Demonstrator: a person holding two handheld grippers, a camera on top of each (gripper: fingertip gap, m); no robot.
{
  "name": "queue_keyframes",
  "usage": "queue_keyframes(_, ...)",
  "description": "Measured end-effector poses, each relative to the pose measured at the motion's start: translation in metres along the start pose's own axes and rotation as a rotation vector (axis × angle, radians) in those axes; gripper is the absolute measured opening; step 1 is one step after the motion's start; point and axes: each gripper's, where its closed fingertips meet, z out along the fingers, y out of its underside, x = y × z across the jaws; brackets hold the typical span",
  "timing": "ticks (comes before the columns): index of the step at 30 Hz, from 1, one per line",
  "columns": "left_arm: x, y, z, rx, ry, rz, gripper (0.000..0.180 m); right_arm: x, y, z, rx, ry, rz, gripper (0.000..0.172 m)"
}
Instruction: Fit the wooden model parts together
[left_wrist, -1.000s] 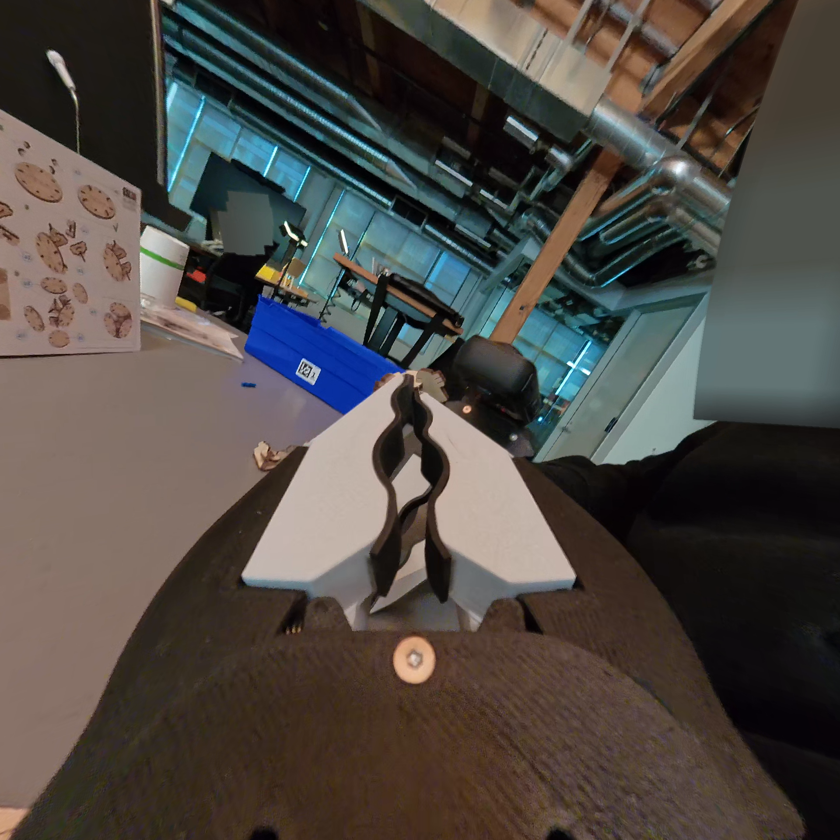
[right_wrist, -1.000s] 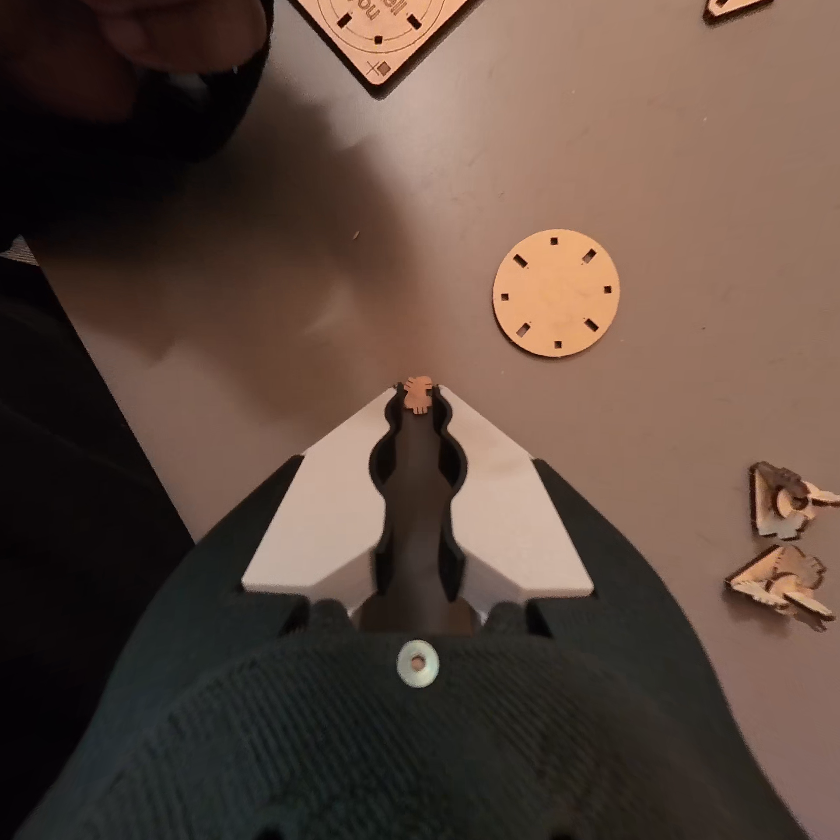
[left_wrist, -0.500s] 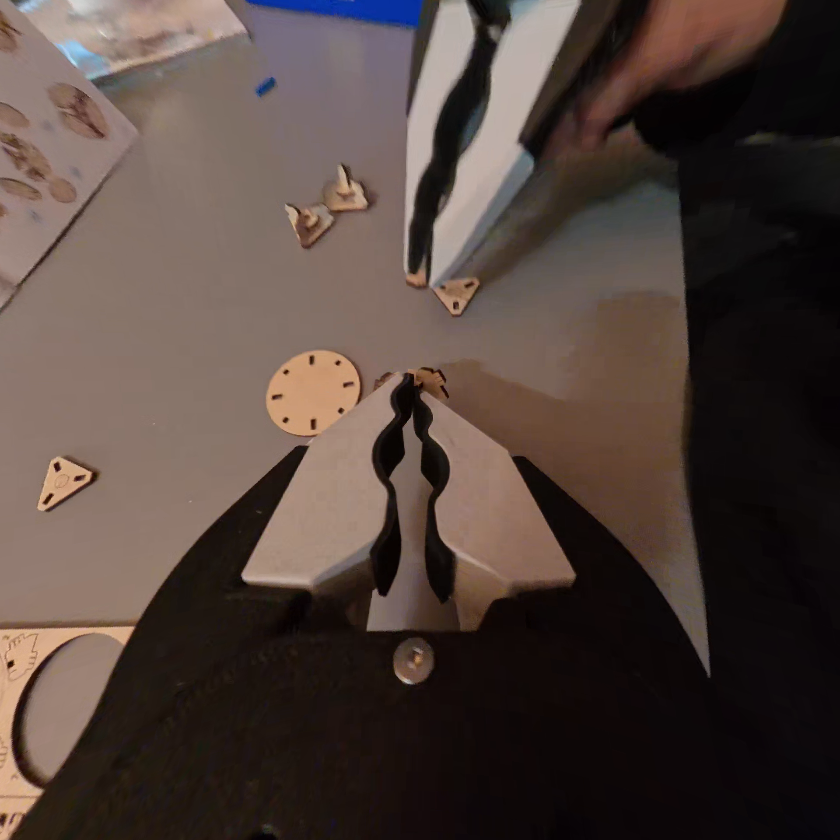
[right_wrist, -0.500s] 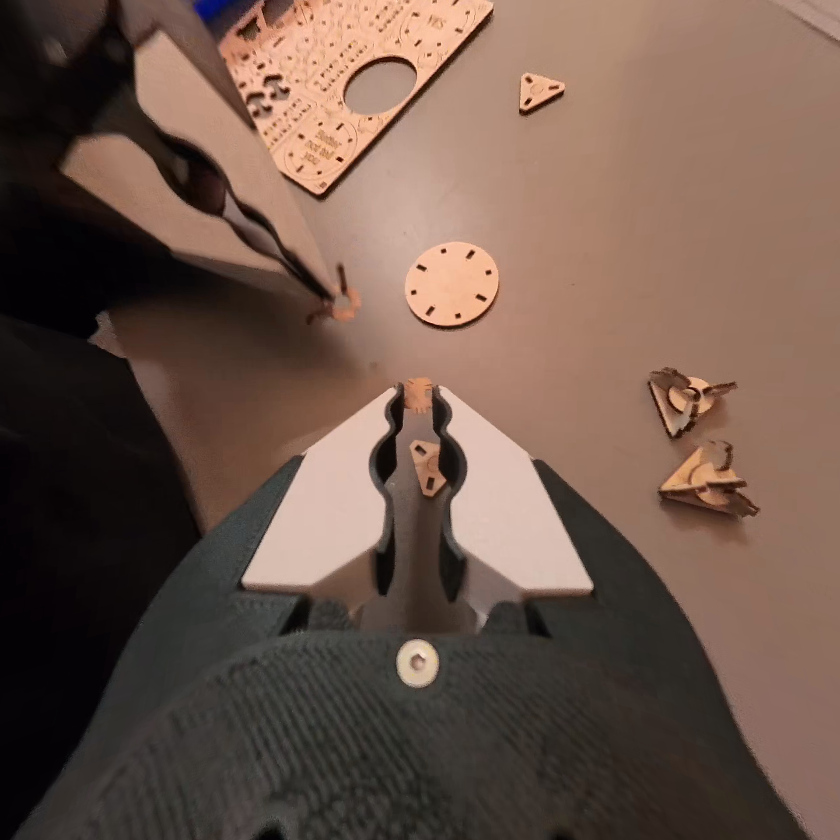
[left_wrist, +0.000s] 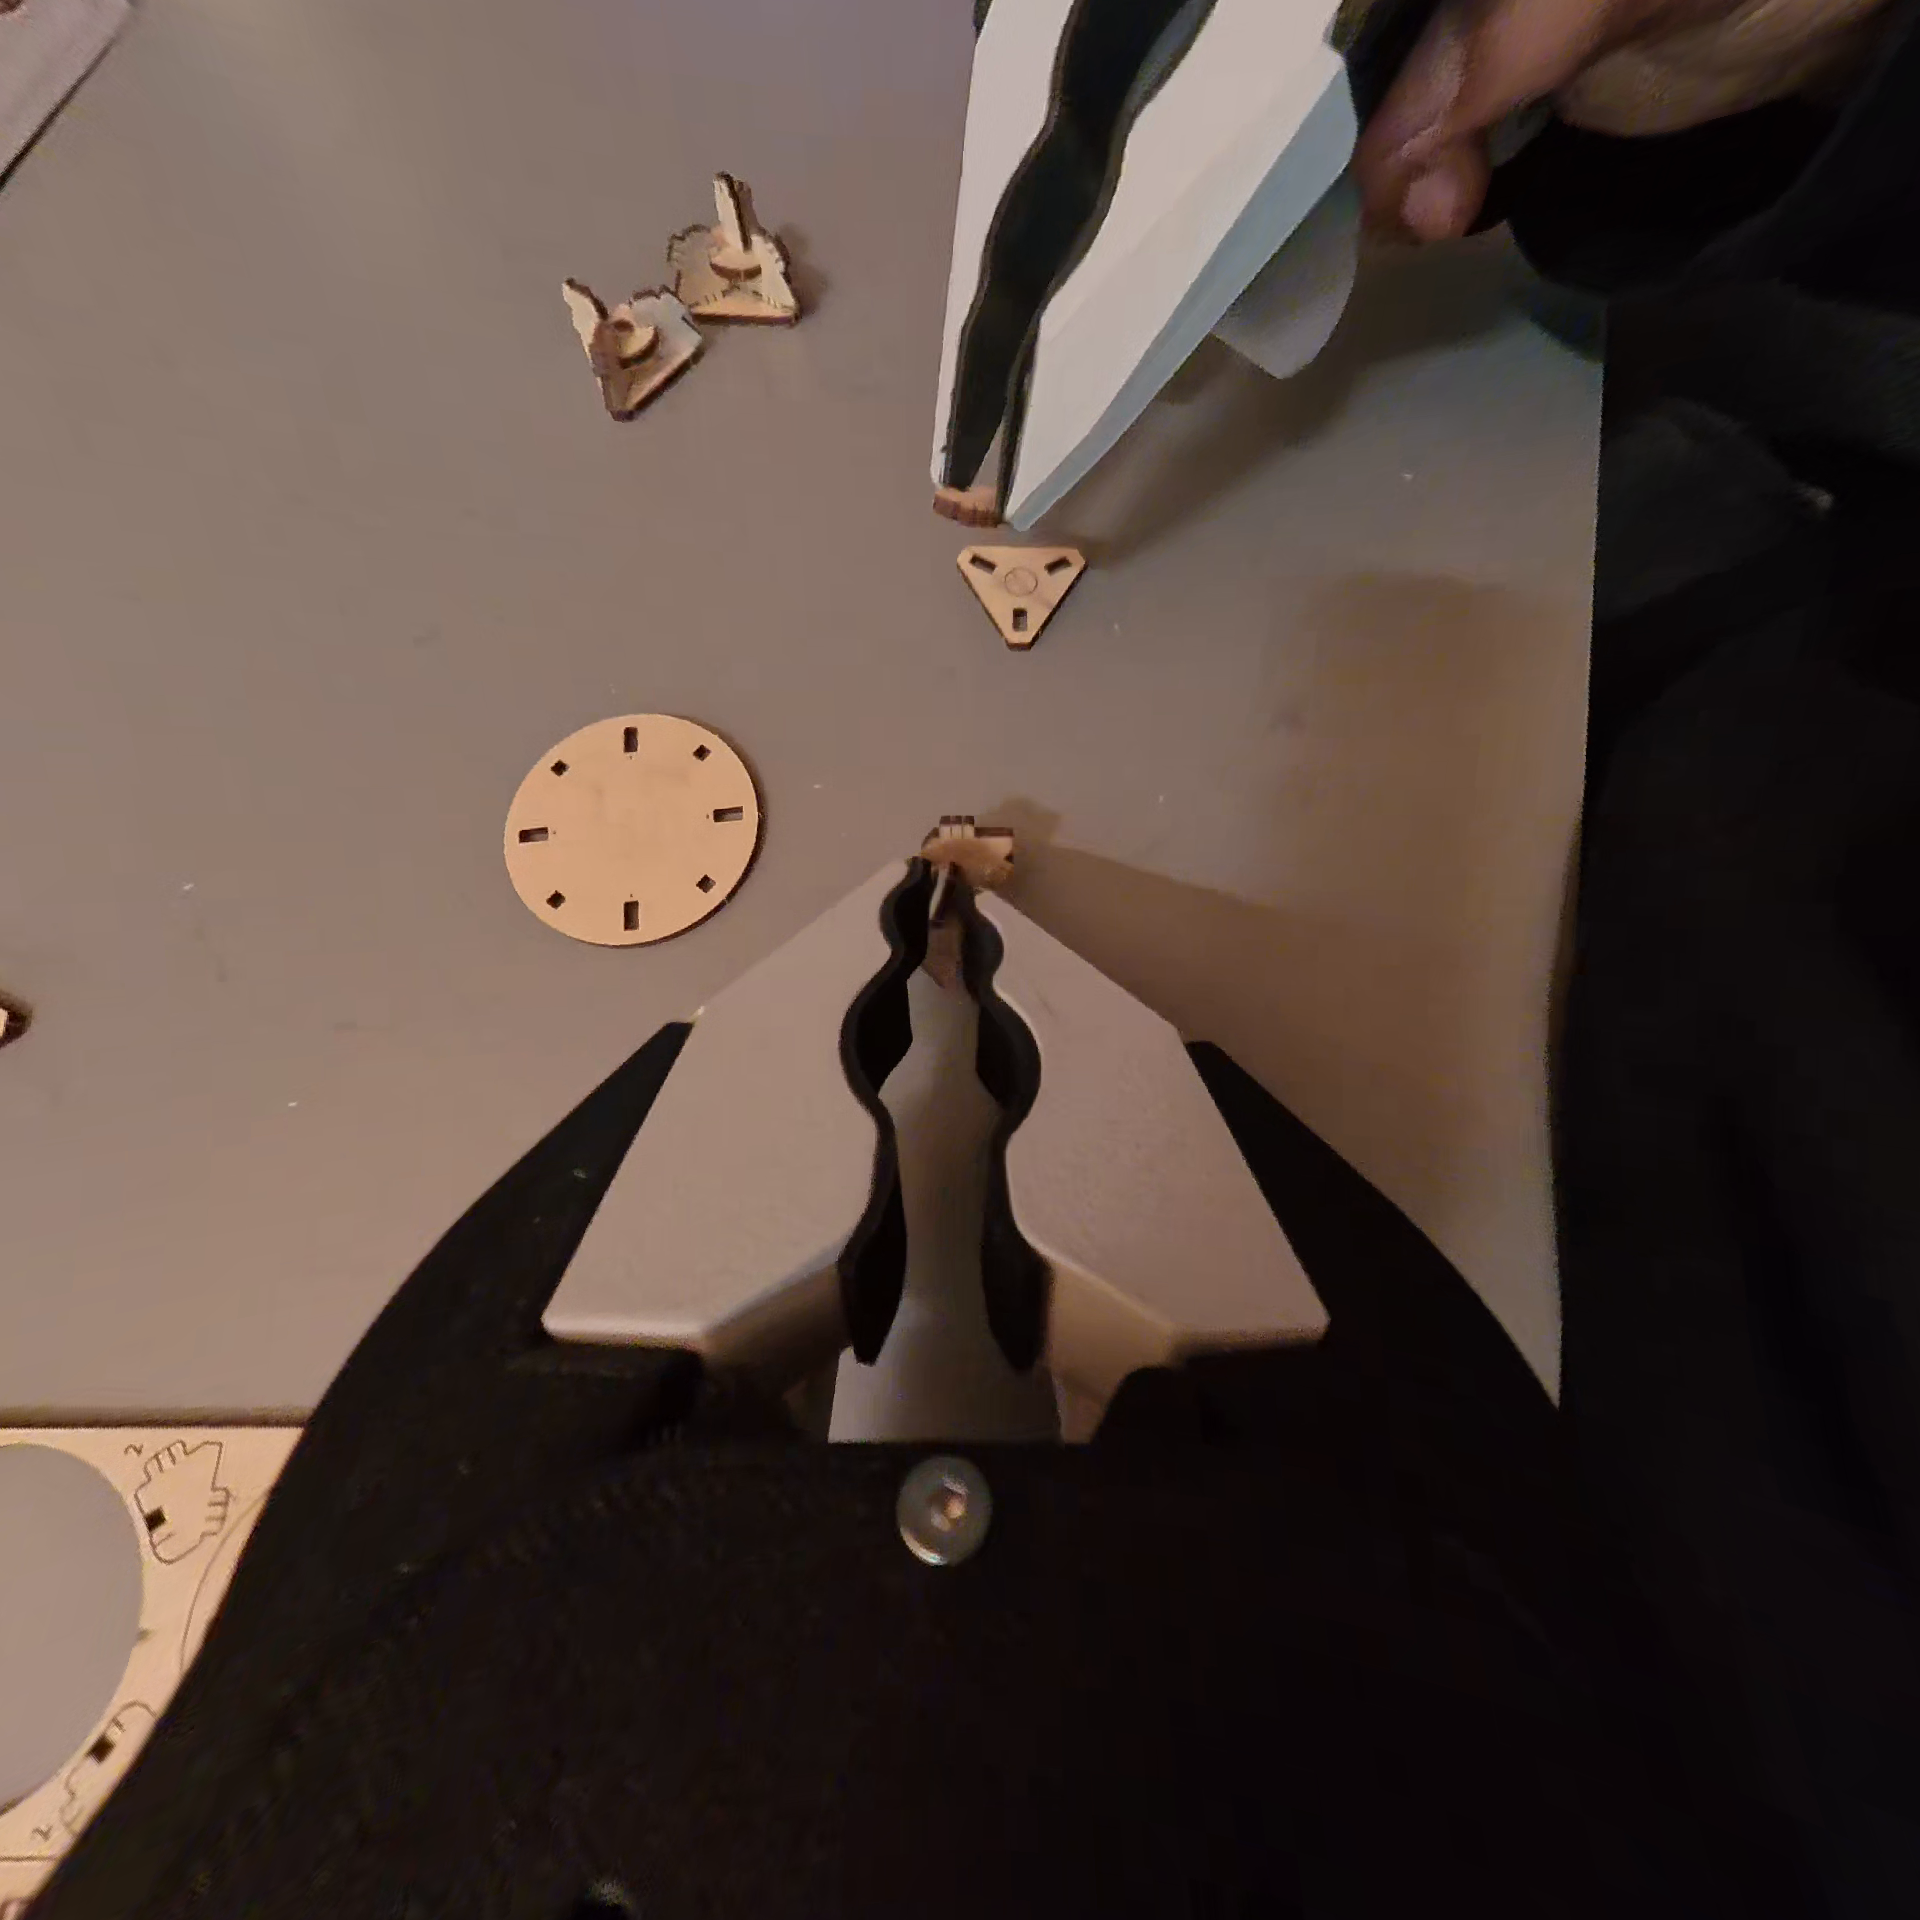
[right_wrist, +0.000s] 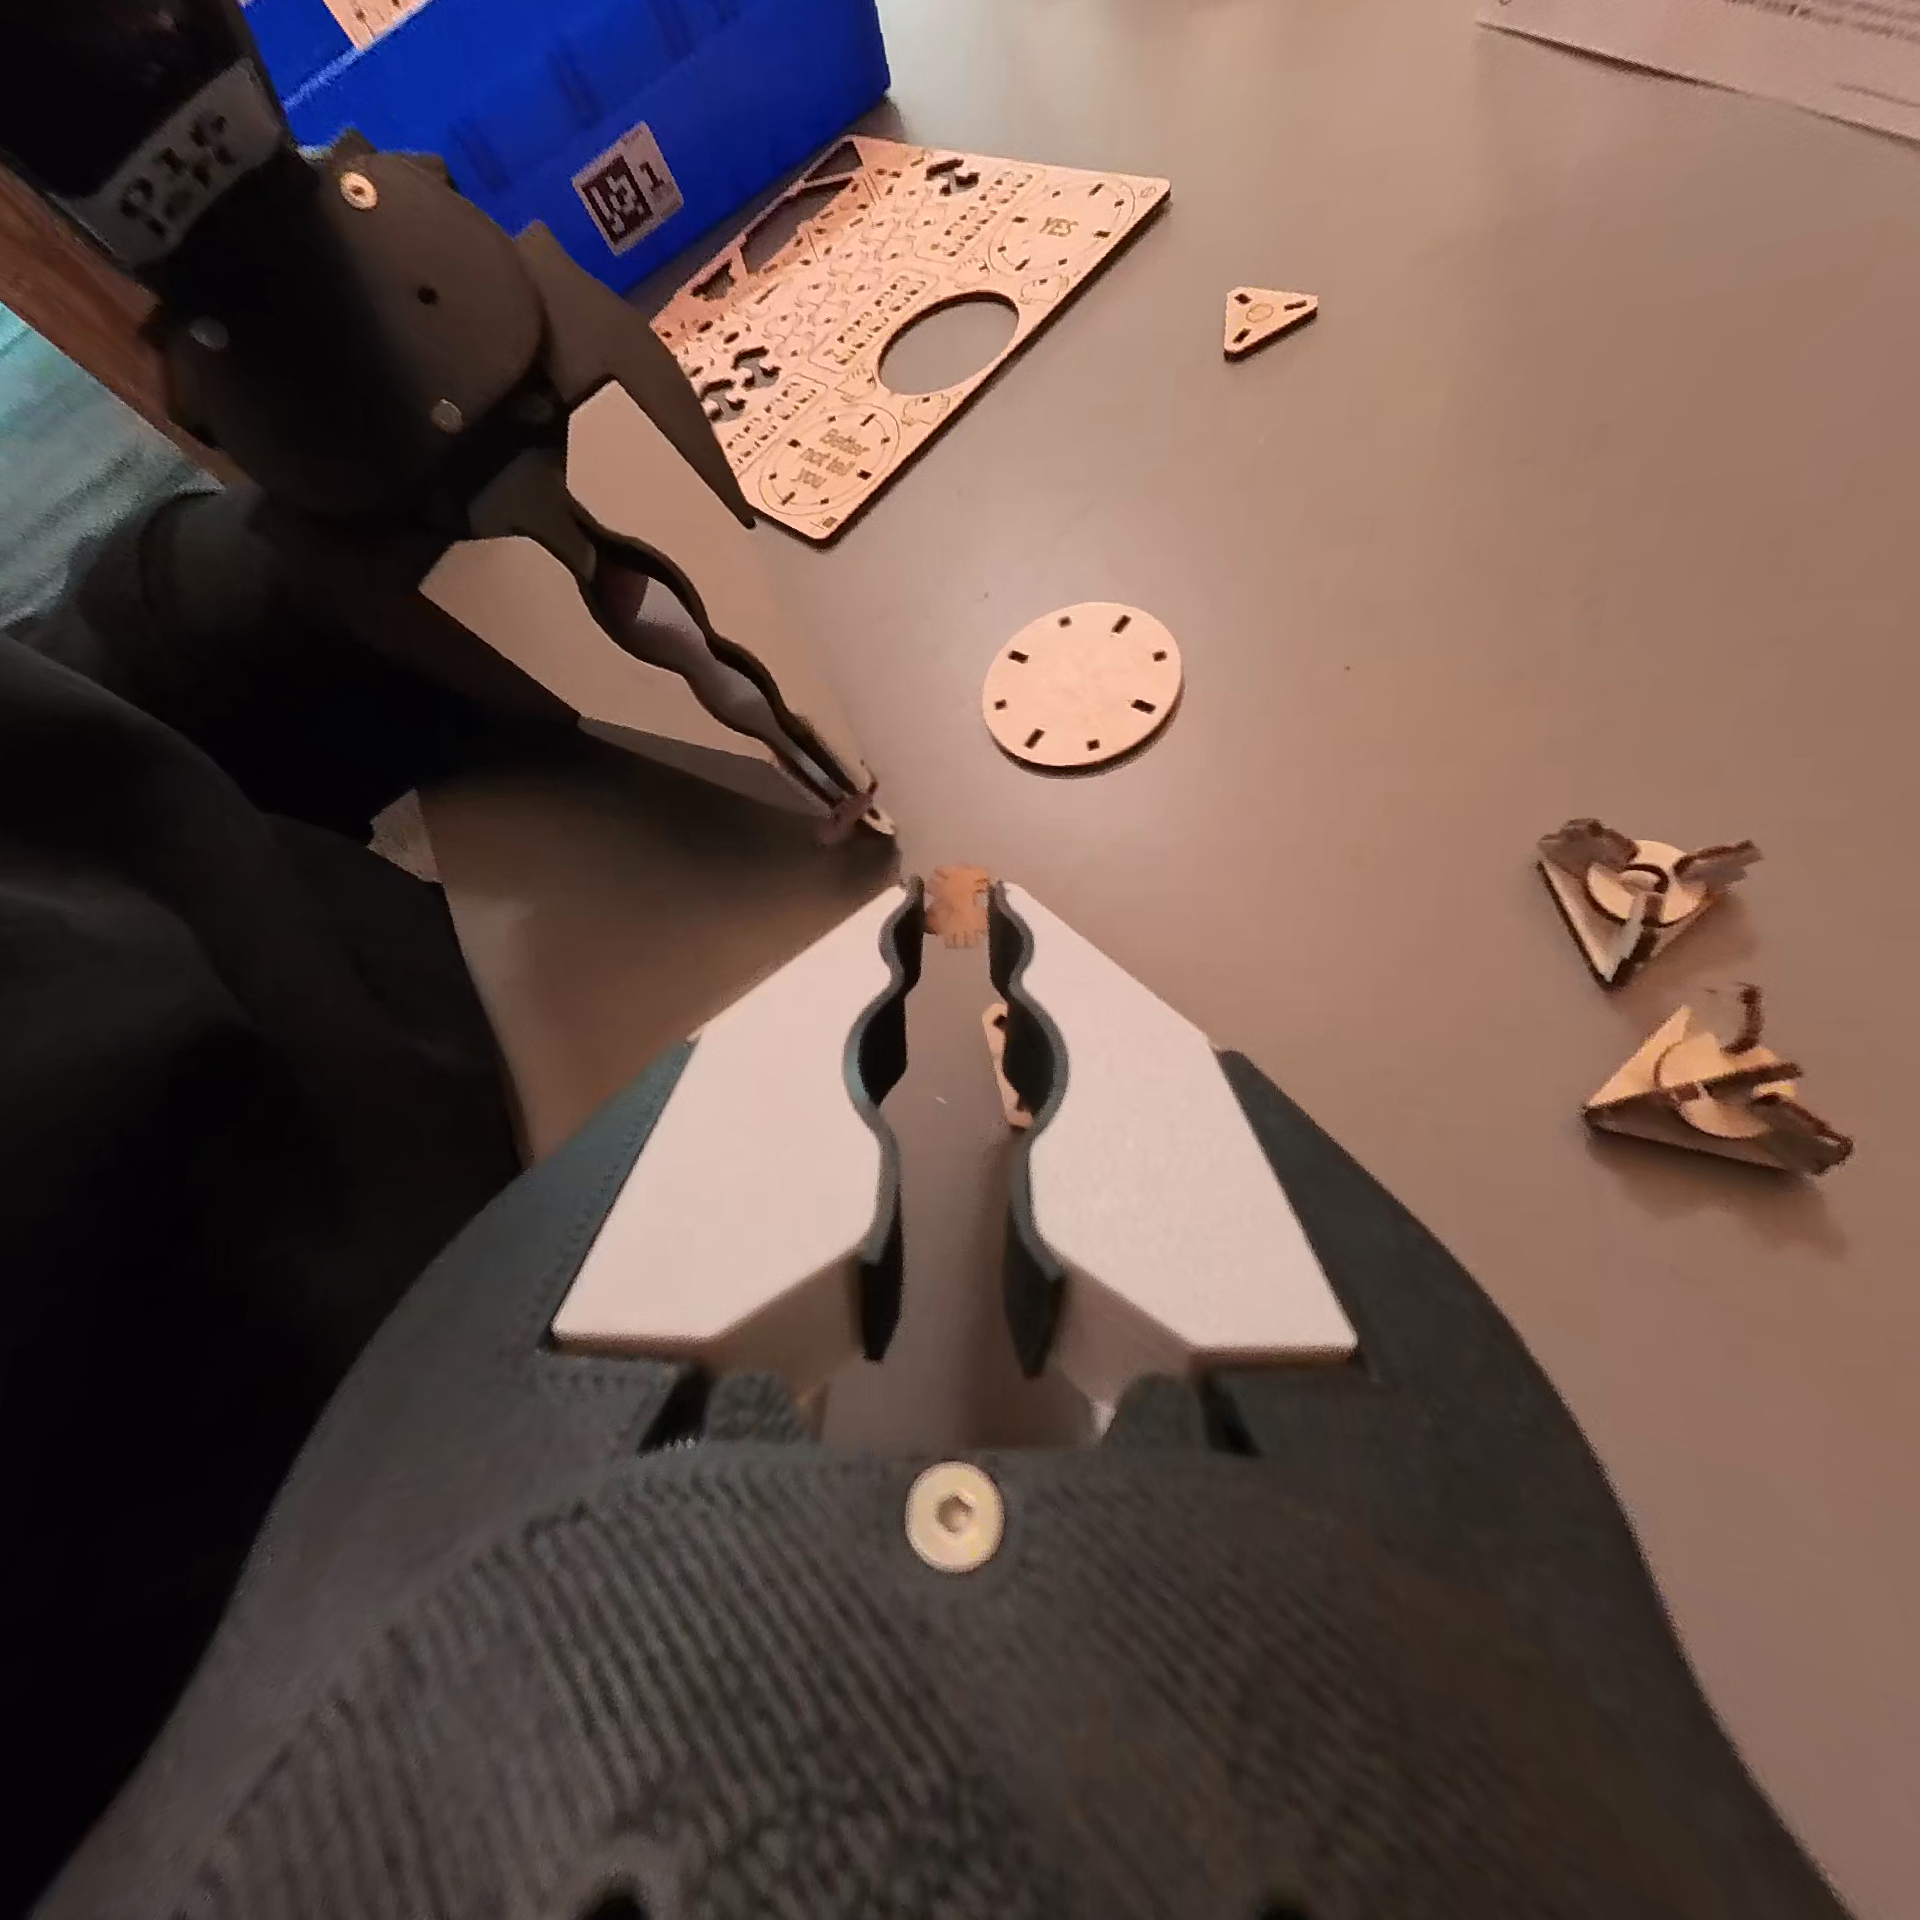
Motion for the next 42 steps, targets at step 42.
queue_keyframes(42, 0.032, -0.055, -0.036, 0.345, 0.388, -0.286, 0.000, -0.056, -0.023, -0.004, 0.068, -0.202, -0.239, 0.026)
